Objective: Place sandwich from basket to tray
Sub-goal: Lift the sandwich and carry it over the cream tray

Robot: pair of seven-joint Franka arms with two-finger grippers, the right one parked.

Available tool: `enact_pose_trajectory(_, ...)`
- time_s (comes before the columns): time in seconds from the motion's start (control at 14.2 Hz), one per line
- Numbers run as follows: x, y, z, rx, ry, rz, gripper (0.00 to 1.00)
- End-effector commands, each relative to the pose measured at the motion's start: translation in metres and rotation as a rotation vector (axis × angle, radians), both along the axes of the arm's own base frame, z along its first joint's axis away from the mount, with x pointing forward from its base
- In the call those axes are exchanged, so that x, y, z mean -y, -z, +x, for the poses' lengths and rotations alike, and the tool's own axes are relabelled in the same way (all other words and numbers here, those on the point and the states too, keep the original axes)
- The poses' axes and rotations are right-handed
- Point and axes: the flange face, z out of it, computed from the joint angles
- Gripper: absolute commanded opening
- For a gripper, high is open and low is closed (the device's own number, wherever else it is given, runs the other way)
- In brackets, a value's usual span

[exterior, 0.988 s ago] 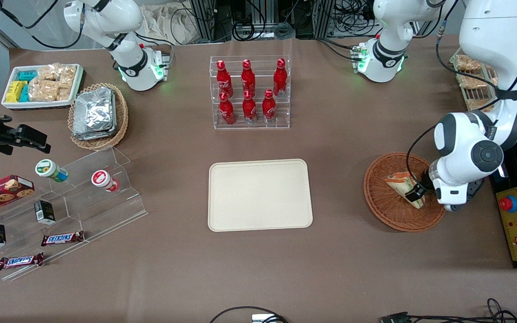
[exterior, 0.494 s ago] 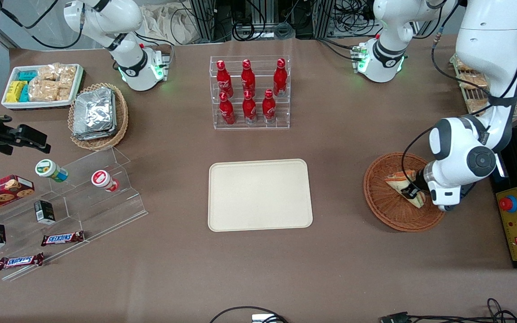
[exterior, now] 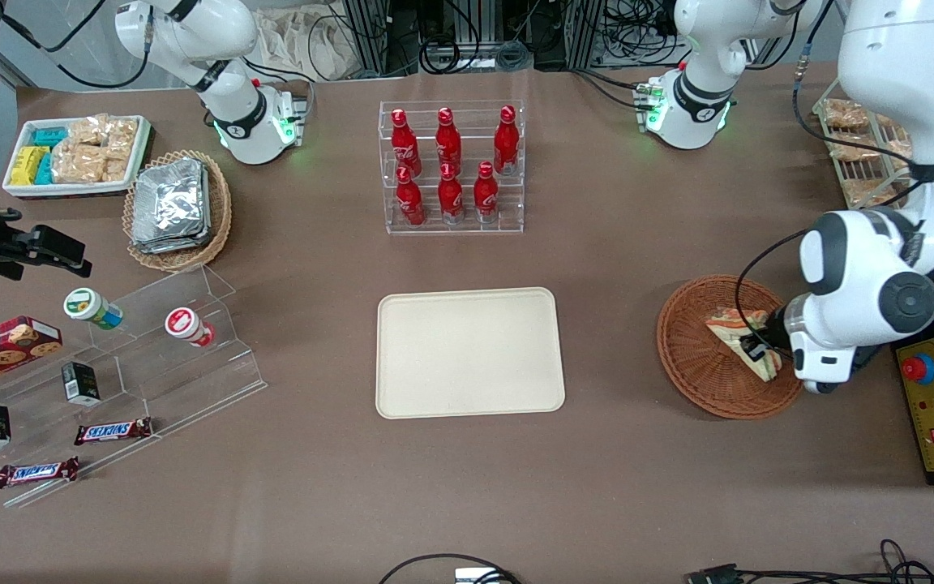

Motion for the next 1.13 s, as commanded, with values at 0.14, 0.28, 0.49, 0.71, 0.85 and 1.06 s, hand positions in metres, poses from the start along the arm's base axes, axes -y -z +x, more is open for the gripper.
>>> enact_pose_trajectory(0.14, 0.008, -0.107, 0.02, -0.016, 0.219, -0.048, 0.0)
enact_pose_trajectory(0.28, 0.047, -0.134, 0.021, -0.013, 0.331, -0.072, 0.0)
enact_pose_trajectory(0.49, 0.135, -0.146, 0.01, 0.005, 0.462, -0.101, 0.0)
enact_pose_trajectory(0.71, 0.237, -0.138, -0.014, -0.001, 0.555, -0.104, 0.0)
enact_pose_trajectory(0.85, 0.288, -0.118, -0.023, 0.004, 0.579, -0.106, 0.0)
enact_pose_trajectory(1.06, 0.325, -0.054, -0.015, 0.022, 0.613, -0.129, 0.0)
